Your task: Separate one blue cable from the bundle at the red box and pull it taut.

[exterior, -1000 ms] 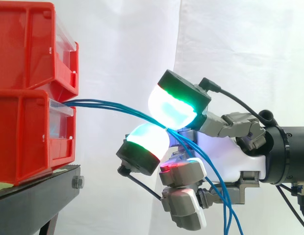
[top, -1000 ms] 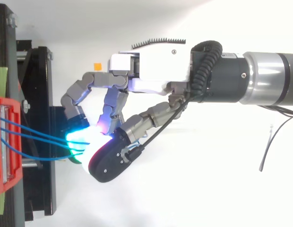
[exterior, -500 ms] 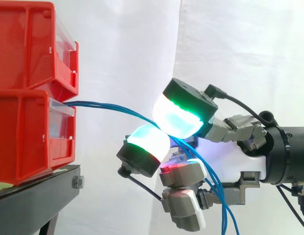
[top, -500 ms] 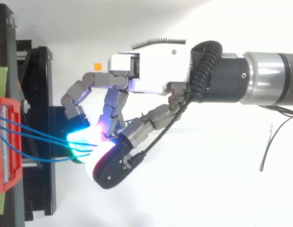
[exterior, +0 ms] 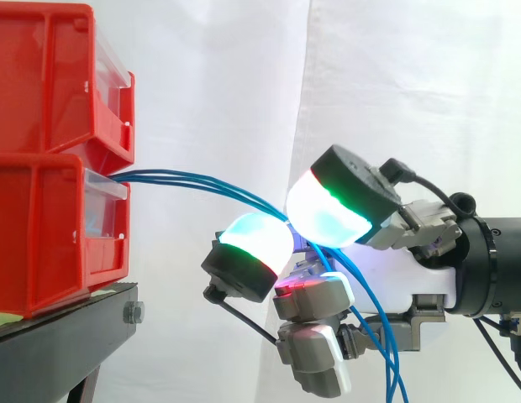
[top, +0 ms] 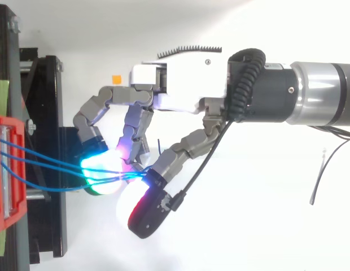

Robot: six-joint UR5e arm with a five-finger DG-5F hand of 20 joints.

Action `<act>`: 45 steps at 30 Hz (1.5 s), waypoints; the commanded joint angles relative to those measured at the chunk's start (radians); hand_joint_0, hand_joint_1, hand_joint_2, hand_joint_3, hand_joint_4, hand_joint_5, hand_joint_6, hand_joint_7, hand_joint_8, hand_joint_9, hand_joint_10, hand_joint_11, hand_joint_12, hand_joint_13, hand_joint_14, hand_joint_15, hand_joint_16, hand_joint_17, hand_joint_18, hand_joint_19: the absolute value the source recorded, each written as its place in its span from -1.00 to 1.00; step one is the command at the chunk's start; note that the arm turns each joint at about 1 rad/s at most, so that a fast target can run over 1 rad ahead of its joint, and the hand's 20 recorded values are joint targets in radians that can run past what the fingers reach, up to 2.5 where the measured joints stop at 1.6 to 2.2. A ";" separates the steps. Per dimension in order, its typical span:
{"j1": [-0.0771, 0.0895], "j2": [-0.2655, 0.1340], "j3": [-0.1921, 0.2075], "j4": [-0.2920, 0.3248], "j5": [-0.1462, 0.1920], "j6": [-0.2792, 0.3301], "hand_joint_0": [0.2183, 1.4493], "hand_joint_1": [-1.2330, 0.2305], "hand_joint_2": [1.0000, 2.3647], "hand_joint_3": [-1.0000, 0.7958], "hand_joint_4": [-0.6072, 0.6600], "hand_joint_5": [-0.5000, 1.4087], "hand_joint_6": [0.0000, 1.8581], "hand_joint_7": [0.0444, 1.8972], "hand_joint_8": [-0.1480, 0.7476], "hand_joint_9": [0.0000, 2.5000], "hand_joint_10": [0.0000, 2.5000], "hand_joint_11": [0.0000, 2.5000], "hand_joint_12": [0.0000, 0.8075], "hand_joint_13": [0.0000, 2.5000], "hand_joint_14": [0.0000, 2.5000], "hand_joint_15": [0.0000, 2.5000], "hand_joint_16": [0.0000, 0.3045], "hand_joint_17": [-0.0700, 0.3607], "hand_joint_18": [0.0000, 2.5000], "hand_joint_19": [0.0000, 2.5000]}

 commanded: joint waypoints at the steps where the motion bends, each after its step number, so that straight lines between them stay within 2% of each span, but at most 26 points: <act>1: 0.000 0.000 0.000 0.001 0.000 0.000 -0.72 -0.54 -1.00 -0.44 0.00 -0.62 -0.07 0.13 0.11 -0.01 -0.98 -0.06 0.08 -0.06 -0.98 -0.30 -0.57 0.00 -0.13 -0.29; 4: 0.000 0.000 0.000 0.000 0.000 0.000 -0.66 -0.23 -1.00 -0.44 0.01 -0.62 -0.08 0.14 0.11 0.00 -0.98 -0.07 0.06 -0.06 -0.98 -0.30 -0.59 -0.02 -0.15 -0.27; 7: 0.000 0.002 0.000 0.000 0.000 0.000 -0.57 -0.13 -1.00 -0.44 0.02 -0.62 -0.10 0.15 0.07 -0.02 -0.98 -0.08 0.02 -0.07 -0.98 -0.29 -0.62 -0.07 -0.18 -0.25; 10: 0.000 0.002 0.000 0.000 0.000 0.000 -0.46 -0.17 -1.00 -0.44 0.01 -0.63 -0.10 0.19 0.01 -0.03 -0.98 -0.07 -0.05 -0.09 -0.98 -0.28 -0.65 -0.13 -0.22 -0.22; 17: -0.001 0.002 0.002 0.000 0.002 0.000 -0.31 -0.46 -0.98 -0.22 -0.05 -0.65 -0.09 0.22 -0.03 -0.08 -0.98 -0.07 -0.10 -0.12 -0.97 -0.28 -0.66 -0.14 -0.25 -0.24; 19: 0.000 0.000 0.002 0.003 0.003 0.000 -0.25 -0.54 -0.98 -0.22 -0.10 -0.66 -0.08 0.29 -0.06 -0.09 -0.98 -0.06 -0.10 -0.12 -0.98 -0.28 -0.66 -0.14 -0.25 -0.27; 20: 0.000 0.000 0.002 0.003 0.003 0.000 -0.17 -0.60 -0.98 -0.28 -0.12 -0.67 -0.04 0.25 -0.07 -0.10 -0.98 -0.06 -0.12 -0.13 -0.97 -0.29 -0.67 -0.14 -0.25 -0.29; 23: 0.000 0.000 0.002 0.000 0.002 0.000 -0.06 -0.60 -1.00 -0.44 -0.16 -0.67 -0.02 0.26 -0.07 -0.10 -0.98 -0.07 -0.13 -0.13 -0.97 -0.29 -0.67 -0.15 -0.27 -0.31; 24: 0.000 0.000 0.000 0.000 0.000 0.000 -0.05 -0.59 -1.00 -0.44 -0.16 -0.66 -0.02 0.26 -0.08 -0.10 -0.98 -0.06 -0.13 -0.13 -0.97 -0.30 -0.67 -0.15 -0.27 -0.31; 28: -0.001 0.000 0.000 0.000 0.002 0.000 -0.14 -0.63 -1.00 -0.44 -0.08 -0.64 -0.02 0.42 -0.06 -0.07 -0.98 -0.04 -0.13 -0.13 -0.97 -0.30 -0.67 -0.16 -0.26 -0.33; 30: -0.001 0.002 0.000 0.000 0.002 0.000 -0.19 -0.65 -1.00 -0.44 -0.03 -0.63 -0.02 0.43 -0.06 -0.06 -0.98 -0.05 -0.13 -0.12 -0.97 -0.30 -0.67 -0.16 -0.27 -0.33; 35: -0.001 0.000 0.000 0.000 0.002 0.000 -0.38 -0.69 -1.00 -0.44 0.00 -0.60 -0.03 0.33 -0.05 0.00 -0.98 -0.03 -0.12 -0.10 -0.98 -0.29 -0.68 -0.17 -0.25 -0.31; 45: -0.001 0.002 0.002 -0.002 0.000 0.003 -0.46 -0.56 -1.00 -0.44 0.00 -0.59 -0.03 0.29 -0.03 0.03 -0.98 -0.06 -0.09 -0.08 -0.97 -0.29 -0.68 -0.16 -0.23 -0.30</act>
